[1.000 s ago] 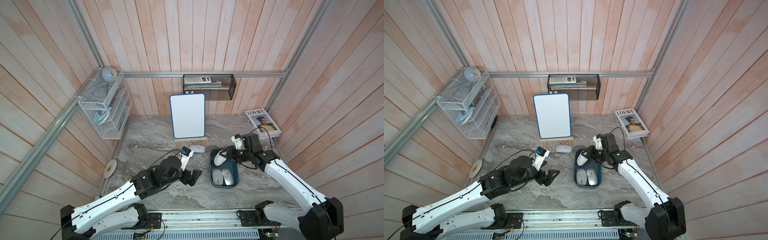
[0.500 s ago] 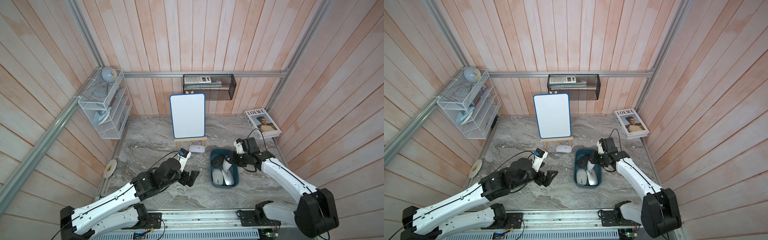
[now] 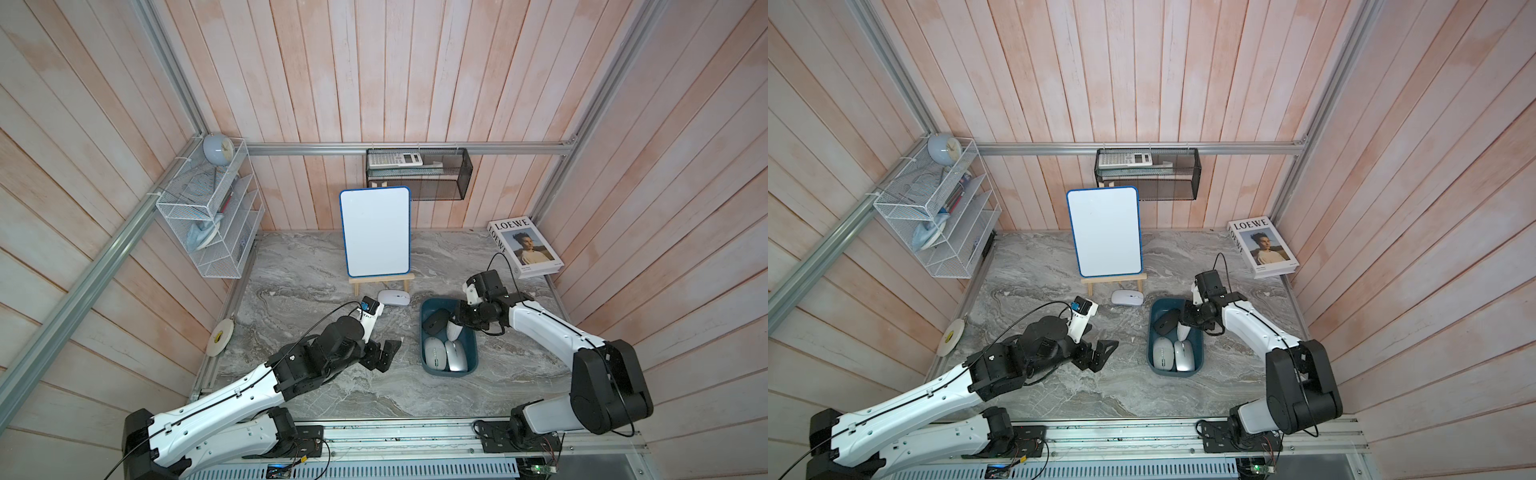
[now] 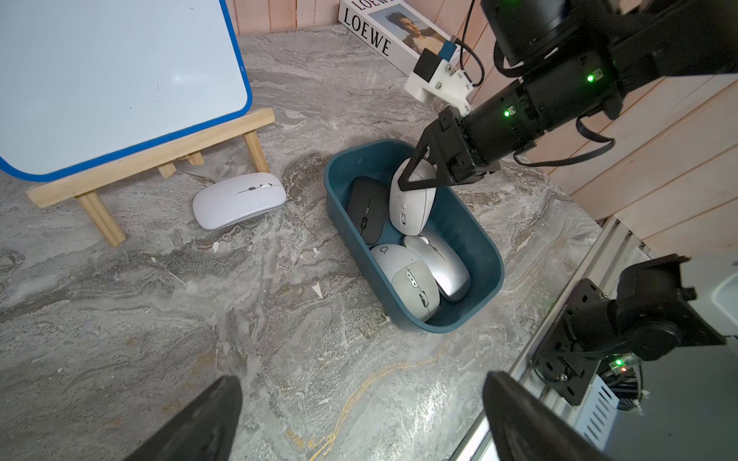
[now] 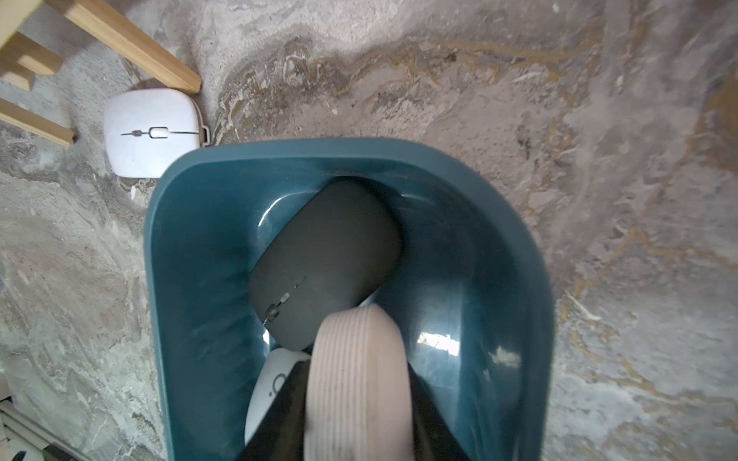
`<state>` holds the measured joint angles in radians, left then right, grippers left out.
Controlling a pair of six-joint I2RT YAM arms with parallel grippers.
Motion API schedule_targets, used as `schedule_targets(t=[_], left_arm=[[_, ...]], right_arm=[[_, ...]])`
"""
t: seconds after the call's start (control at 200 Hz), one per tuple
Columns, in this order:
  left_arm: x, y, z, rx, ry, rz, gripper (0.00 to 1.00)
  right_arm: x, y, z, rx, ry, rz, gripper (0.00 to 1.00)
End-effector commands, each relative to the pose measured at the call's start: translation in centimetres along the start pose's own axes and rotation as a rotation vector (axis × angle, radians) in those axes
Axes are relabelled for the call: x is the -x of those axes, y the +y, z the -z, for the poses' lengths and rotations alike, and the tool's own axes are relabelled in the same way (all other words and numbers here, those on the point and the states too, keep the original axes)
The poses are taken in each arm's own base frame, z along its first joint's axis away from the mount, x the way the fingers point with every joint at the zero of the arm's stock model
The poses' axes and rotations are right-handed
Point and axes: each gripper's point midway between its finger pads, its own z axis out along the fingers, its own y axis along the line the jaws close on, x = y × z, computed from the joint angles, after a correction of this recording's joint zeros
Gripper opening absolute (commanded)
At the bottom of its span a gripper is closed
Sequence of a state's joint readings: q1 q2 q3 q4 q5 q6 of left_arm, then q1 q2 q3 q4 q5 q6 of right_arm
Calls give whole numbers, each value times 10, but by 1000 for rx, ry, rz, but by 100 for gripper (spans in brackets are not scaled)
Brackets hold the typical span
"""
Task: Put the mouse in the storage box
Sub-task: Place the mouse in the storage box.
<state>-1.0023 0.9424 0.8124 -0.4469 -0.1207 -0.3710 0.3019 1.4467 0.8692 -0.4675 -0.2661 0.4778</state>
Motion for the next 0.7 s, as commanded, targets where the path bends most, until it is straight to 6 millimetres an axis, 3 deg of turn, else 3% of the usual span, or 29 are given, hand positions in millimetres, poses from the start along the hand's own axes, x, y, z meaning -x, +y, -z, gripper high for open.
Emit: schedule_targets(t=[0.0,0.185,0.425,0.695], left_arm=[[-1,4,-5,13,-9,13,100],[-4,3,-8,11,0,18,100],[-6,2,-11,3,8,21,100],[-6,2,-12,5,12,22,100]], right_arm=[[-6,4,-9,46,30,-28,22],[-13,2,-17,52,73,-38,30],[-14,-11,-10,-27,63,-14,55],[-3,-19,12,-102,7,34,59]])
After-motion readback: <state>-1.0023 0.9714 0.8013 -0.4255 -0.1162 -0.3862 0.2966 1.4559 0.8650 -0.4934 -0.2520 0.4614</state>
